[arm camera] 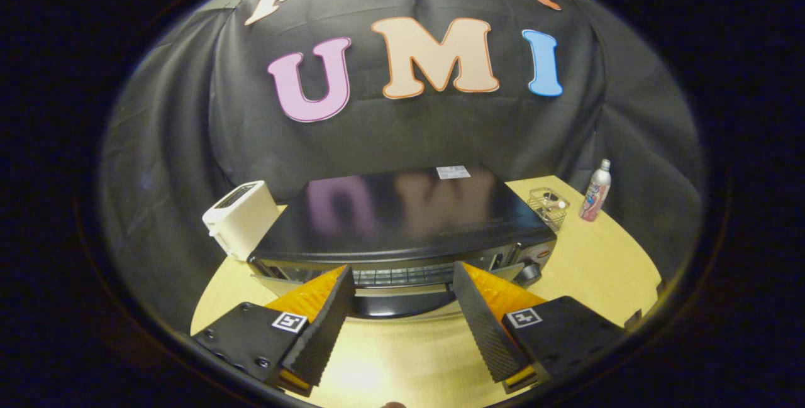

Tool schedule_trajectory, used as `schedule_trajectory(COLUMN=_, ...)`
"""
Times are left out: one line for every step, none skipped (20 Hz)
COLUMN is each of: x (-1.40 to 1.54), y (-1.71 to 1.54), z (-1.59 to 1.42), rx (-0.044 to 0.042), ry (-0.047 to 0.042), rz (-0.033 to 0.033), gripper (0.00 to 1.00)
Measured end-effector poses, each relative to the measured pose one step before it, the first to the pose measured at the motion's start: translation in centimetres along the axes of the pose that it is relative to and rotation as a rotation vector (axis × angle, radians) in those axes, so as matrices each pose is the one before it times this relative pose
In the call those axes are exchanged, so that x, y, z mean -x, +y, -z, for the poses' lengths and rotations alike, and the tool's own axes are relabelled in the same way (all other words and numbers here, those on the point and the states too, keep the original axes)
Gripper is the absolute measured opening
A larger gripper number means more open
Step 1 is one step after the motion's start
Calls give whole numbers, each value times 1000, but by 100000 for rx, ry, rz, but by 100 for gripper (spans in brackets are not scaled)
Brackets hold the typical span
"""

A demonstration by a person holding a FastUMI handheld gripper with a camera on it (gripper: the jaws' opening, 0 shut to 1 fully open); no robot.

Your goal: Open the toaster oven, put the food inside, and close the toaster oven door.

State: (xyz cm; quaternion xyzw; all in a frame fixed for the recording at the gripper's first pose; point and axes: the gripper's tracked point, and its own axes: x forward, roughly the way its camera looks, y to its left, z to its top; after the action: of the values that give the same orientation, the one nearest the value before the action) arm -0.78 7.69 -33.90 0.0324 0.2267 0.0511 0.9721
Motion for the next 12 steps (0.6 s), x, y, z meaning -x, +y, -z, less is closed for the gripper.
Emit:
schedule_trajectory(x=359, y=-101, z=460, rx=452, ry=-41, rz=-43, gripper=99)
schedule_trajectory(x=514, y=-125, z=478, rx=-442, ry=719, rz=-19, gripper=99)
schedule_trajectory(x=550, y=-51, z=609, rx=-547, ry=247, rz=60, gripper=99)
schedule_trajectory(x=568, y=-53, z=672, rx=630, ry=1011, rz=17, gripper=99)
schedule_trajectory(x=635, y=-53, z=720, rx=1047, ry=669, rz=96, gripper=99)
schedule_trajectory(x=625, y=-64, z=804, rx=1115, ry=1297, rz=57, gripper=99)
schedule_trajectory(x=440, y=-70, z=829, rx=887, ry=909, rz=47, gripper=99)
schedule_trajectory(x=412, y=-197, z=875, rx=608, ry=1323, rz=-4, gripper=99)
schedule_trajectory(x=355, y=-99, z=1114, rx=249, ry=1269, rz=-55, gripper=99)
schedule_trajectory(x=347, y=-68, z=959, rx=318, ry=1667, rz=-60, gripper=99)
schedule_trajectory(x=489, y=-9, z=1257, rx=737, ry=1586, rz=-56, gripper=99)
schedule_trajectory(x=161, y=-128, z=1048, rx=1112, ry=1680, rz=-28, gripper=99)
